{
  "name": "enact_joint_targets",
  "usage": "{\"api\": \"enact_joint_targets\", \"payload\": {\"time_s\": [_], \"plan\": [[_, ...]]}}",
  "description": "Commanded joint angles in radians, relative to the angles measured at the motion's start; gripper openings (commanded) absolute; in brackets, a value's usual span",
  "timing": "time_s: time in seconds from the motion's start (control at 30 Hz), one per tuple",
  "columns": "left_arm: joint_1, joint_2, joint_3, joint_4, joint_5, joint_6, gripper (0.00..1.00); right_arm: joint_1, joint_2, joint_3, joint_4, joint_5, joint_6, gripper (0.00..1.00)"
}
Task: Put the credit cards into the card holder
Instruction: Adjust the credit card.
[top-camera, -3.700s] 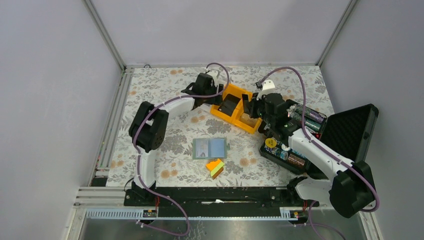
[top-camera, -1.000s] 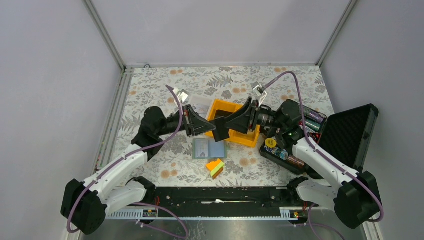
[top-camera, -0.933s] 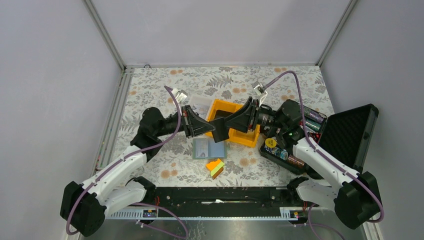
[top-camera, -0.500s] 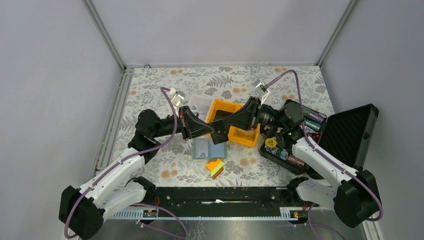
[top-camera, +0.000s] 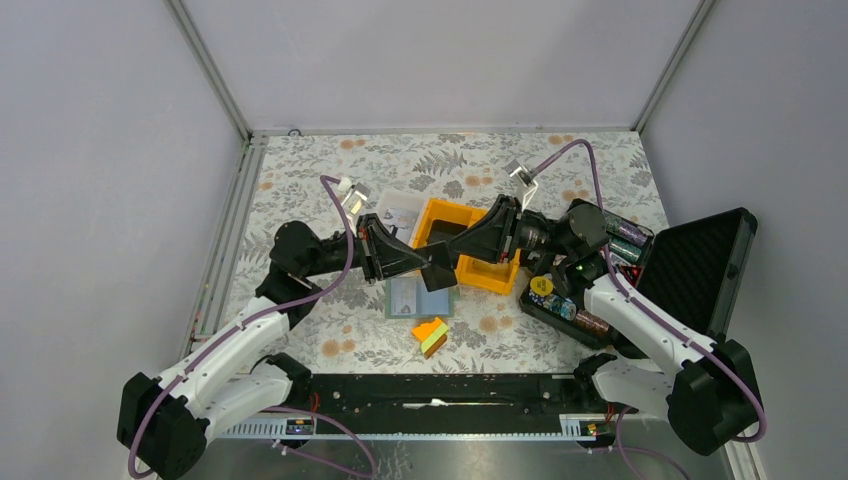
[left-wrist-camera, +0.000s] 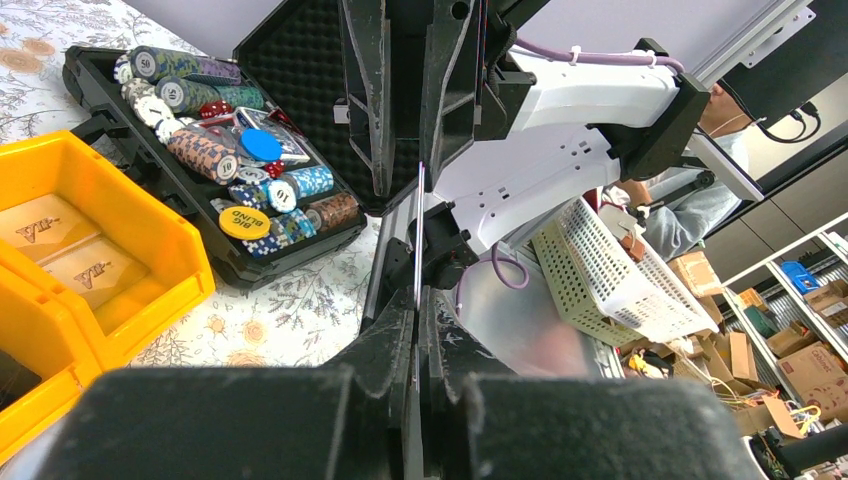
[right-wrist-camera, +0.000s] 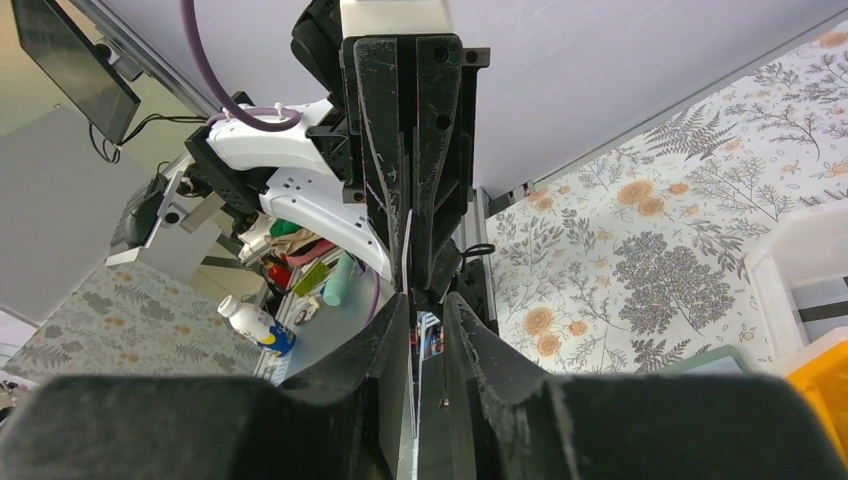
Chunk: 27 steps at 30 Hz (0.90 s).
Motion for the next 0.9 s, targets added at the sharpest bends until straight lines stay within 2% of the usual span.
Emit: {"api": "enact_joint_targets", "payload": {"time_s": [0.0, 0.87], "plan": [[-0.002, -0.011, 0.004, 0.076, 0.023, -0.003, 0.00, -0.001, -0.001, 0.010, 0.022, -0.039, -0.005, 0.26], [-0.001, -0.003, 0.007, 0.052, 0.007, 0.009, 0.00, -0.001, 0.009, 0.007, 0.006, -0.041, -0.021, 0.24]]}}
